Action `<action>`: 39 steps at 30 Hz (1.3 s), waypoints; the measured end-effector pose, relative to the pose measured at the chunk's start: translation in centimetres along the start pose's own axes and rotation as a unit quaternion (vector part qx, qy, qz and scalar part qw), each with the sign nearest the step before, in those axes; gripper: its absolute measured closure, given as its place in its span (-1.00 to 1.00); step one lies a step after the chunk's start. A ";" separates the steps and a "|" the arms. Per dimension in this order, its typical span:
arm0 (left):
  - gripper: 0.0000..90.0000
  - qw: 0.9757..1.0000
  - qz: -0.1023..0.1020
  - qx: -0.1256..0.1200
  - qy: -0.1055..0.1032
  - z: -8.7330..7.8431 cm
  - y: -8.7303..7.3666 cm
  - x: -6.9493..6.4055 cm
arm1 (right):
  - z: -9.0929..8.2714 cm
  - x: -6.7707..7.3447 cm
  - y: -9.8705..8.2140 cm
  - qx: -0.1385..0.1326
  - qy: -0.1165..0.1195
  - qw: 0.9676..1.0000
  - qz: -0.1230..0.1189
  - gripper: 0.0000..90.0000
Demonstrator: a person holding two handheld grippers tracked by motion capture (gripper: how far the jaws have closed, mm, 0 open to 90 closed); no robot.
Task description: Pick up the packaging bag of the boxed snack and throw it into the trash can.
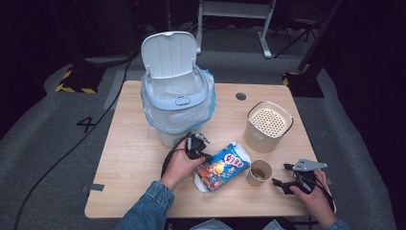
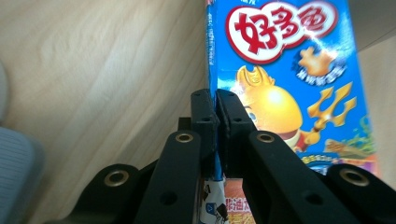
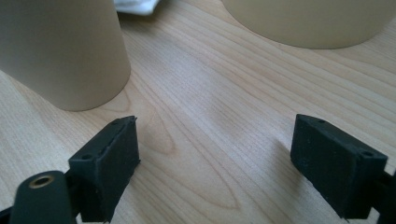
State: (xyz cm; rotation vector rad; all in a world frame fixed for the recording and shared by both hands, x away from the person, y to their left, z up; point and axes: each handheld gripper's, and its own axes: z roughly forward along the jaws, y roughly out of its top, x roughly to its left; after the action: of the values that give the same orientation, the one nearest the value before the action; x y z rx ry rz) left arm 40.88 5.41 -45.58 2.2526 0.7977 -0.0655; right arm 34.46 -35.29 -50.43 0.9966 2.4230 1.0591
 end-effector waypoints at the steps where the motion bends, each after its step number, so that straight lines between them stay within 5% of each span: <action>1: 0.93 1.000 0.000 0.000 0.000 0.0 0.0 0.0 | 0.0 0.0 0.0 0.000 0.000 1.000 0.000 -0.65; 3: 0.93 0.999 0.003 -0.040 -0.012 -1.5 0.1 -0.3 | 0.0 0.0 0.0 0.000 0.000 1.000 0.000 -0.65; 6: 0.93 0.998 0.010 -0.062 -0.015 -2.3 0.2 -0.5 | 0.0 0.0 0.0 0.000 0.000 1.000 0.000 -0.65; 11: 0.93 0.991 0.030 -0.126 -0.009 -4.6 0.3 -1.0 | 0.0 0.0 0.0 0.000 0.000 1.000 0.000 -0.65; 17: 0.93 0.981 0.052 -0.190 0.001 -6.4 0.7 -1.5 | 0.0 0.0 0.0 0.000 0.000 1.000 0.000 -0.65; 21: 0.93 0.971 0.064 -0.231 0.004 -7.7 1.1 -2.0 | 0.0 0.0 0.0 0.000 0.000 1.000 0.000 -0.65; 22: 0.93 0.971 0.064 -0.231 0.004 -7.7 1.1 -2.0 | 0.0 0.0 0.0 0.000 0.000 1.000 0.000 -0.65; 23: 0.94 0.966 0.068 -0.248 0.006 -8.5 1.3 -2.2 | 0.0 0.0 0.0 0.000 0.000 1.000 0.000 -0.65; 29: 0.94 0.954 0.077 -0.289 0.009 -10.3 2.2 -2.7 | 0.0 0.0 0.0 0.000 0.000 1.000 0.000 -0.65; 39: 0.94 0.946 0.090 -0.310 0.018 -12.4 3.8 -2.7 | 0.0 0.0 0.0 0.000 0.000 1.000 0.000 -0.65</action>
State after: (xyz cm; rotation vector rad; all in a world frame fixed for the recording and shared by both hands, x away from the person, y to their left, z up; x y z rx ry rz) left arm 38.55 10.14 -33.43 1.7146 0.5280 0.2775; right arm 34.47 -35.29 -50.43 0.9965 2.4230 1.0595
